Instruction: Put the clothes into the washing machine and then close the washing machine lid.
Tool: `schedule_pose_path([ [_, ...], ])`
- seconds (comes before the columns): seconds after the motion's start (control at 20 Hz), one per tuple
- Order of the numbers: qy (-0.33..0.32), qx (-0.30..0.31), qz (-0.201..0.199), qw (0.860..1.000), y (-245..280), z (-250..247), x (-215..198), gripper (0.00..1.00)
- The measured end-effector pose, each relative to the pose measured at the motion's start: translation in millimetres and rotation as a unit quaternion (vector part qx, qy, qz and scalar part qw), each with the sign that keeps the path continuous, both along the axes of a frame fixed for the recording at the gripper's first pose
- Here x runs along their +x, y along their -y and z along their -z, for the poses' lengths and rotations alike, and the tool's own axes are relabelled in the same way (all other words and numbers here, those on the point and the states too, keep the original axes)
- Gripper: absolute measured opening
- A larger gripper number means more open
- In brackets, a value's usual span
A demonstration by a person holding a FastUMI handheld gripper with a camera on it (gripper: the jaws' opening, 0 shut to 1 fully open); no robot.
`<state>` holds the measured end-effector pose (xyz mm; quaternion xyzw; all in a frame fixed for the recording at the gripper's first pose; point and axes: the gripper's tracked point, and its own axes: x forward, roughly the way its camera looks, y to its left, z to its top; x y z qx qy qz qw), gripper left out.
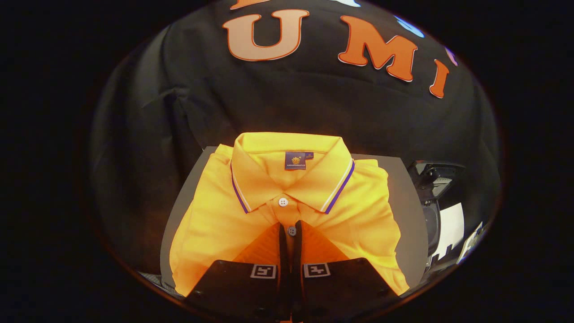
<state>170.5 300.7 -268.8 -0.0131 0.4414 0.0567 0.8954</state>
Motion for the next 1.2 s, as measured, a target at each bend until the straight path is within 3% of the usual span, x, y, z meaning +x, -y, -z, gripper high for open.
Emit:
schedule_pose_path([
  [0.1,0.001,0.001,-0.014,1.0,2,-3,-2,0.09],
  [0.75,0.109,0.088,-0.011,0.99,36,-84,-7,0.09],
  [1.2,0.198,0.149,0.013,0.969,161,-186,-39,0.08],
])
